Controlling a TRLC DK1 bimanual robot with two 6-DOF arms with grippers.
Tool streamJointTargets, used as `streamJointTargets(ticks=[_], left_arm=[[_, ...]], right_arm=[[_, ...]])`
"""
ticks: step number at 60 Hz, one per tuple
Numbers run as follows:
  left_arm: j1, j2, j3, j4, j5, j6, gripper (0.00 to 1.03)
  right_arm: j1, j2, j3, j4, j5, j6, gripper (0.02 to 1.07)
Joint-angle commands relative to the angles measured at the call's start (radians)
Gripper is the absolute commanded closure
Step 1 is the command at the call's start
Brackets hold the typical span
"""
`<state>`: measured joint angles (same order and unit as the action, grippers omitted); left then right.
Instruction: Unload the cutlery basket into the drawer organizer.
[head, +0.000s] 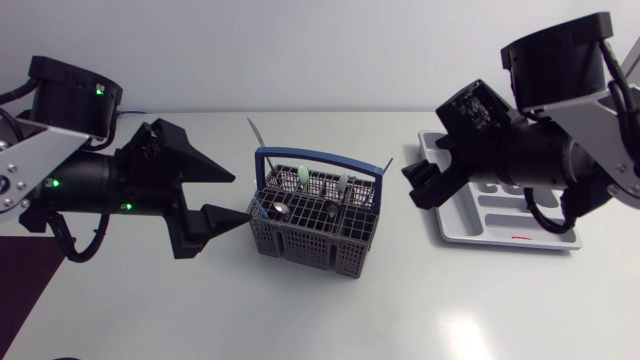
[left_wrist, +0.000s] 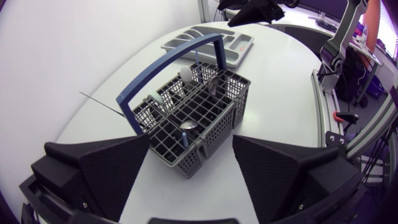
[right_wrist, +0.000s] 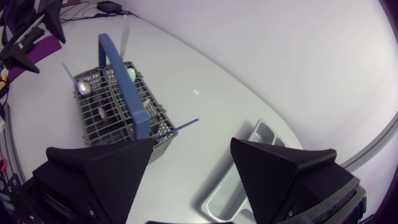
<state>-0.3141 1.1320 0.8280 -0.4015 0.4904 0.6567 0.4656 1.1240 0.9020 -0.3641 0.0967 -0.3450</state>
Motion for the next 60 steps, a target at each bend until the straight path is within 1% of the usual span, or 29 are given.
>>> streamJointTargets(ticks=[1,4,12,21,25,30,36,45,54,60], left_arm=[[0.012,-0.009,-0.05,0.055,0.011,0.037,0.06],[0.015,-0.001,-0.063,0.09,0.017,0.037,0.06],[0.032,0.04,-0.079,0.145,0.034,0.037,0.07],[0.033,0.066,-0.086,0.168,0.045,0.038,0.13],[0.032,0.074,-0.087,0.171,0.047,0.038,0.14],[0.029,0.087,-0.089,0.181,0.048,0.038,0.19],[0.029,0.104,-0.089,0.191,0.05,0.035,0.31],[0.029,0.114,-0.093,0.208,0.056,0.031,0.43],[0.024,0.123,-0.093,0.217,0.057,0.027,0.44],[0.021,0.129,-0.092,0.222,0.059,0.027,0.52]], right_arm=[[0.053,-0.036,-0.057,-0.006,-0.005,-0.002,0.17],[0.082,-0.049,-0.077,-0.006,-0.002,0.003,0.17],[0.12,-0.059,-0.12,0.001,0.003,0.015,0.17],[0.146,-0.078,-0.15,0.005,0.005,0.011,0.17],[0.156,-0.084,-0.155,0.005,0.005,0.009,0.17],[0.168,-0.092,-0.163,0.005,0.005,0.009,0.17],[0.179,-0.095,-0.172,0.005,0.005,0.011,0.17],[0.182,-0.099,-0.187,0.013,0.006,0.011,0.17],[0.182,-0.099,-0.19,0.016,0.006,0.008,0.17],[0.18,-0.098,-0.192,0.019,0.008,0.006,0.17]])
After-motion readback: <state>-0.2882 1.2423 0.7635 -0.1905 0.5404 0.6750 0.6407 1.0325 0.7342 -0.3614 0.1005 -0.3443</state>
